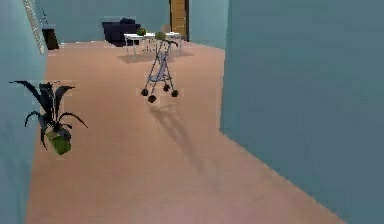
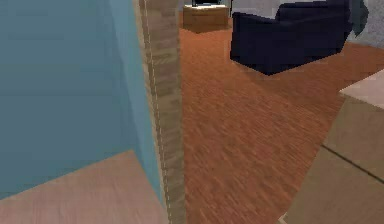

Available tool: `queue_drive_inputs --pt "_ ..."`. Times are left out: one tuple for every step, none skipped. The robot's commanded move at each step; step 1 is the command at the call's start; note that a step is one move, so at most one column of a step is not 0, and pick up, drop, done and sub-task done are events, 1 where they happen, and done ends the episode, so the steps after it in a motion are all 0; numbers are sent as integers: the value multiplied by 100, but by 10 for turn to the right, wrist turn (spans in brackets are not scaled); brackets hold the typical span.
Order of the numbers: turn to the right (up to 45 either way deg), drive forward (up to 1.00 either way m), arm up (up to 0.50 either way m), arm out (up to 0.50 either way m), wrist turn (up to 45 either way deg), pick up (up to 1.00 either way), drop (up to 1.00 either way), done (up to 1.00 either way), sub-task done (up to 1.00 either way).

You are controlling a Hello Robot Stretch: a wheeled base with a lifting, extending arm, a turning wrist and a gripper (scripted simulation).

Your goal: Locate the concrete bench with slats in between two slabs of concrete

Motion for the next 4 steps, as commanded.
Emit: queue_drive_inputs --pt "0 40 0 0 0 0 0 0 0" --pt "-90 0 0 0 0 0 0 0 0" --pt "0 100 0 0 0 0 0 0 0" --pt "0 80 0 0 0 0 0 0 0"
